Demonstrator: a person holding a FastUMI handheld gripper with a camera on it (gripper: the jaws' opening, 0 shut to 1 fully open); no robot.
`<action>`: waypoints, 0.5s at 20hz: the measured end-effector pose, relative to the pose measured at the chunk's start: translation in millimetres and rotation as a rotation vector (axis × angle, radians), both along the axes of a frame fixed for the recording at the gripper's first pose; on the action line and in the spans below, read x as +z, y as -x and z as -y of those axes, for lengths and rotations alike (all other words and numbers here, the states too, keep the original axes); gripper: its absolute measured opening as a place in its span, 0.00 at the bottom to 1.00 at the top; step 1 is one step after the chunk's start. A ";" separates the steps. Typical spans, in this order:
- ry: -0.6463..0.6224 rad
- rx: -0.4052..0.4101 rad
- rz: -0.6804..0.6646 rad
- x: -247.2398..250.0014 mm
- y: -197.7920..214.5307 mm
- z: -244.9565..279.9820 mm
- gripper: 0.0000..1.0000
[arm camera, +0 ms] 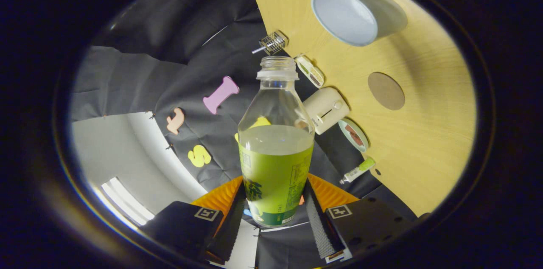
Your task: Take the bottle from table, then pour the juice into the cup, finally place the bottle on the coaster
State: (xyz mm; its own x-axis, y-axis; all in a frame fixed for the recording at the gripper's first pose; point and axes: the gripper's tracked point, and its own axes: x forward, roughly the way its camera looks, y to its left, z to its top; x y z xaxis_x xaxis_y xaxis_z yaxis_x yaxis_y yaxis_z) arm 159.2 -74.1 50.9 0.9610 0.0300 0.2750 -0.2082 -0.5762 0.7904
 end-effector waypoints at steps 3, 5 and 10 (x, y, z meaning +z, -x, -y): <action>0.013 -0.004 0.000 -1.1 0.2 0.1 0.77; 0.069 -0.002 -0.021 -7.0 0.9 -3.6 0.77; 0.147 -0.015 -0.047 -15.3 -0.5 -5.6 0.77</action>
State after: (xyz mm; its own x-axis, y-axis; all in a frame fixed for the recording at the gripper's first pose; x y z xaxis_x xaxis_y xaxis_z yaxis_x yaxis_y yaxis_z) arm 159.7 -68.5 35.7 0.9733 0.0524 0.2234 -0.1767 -0.4505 0.8751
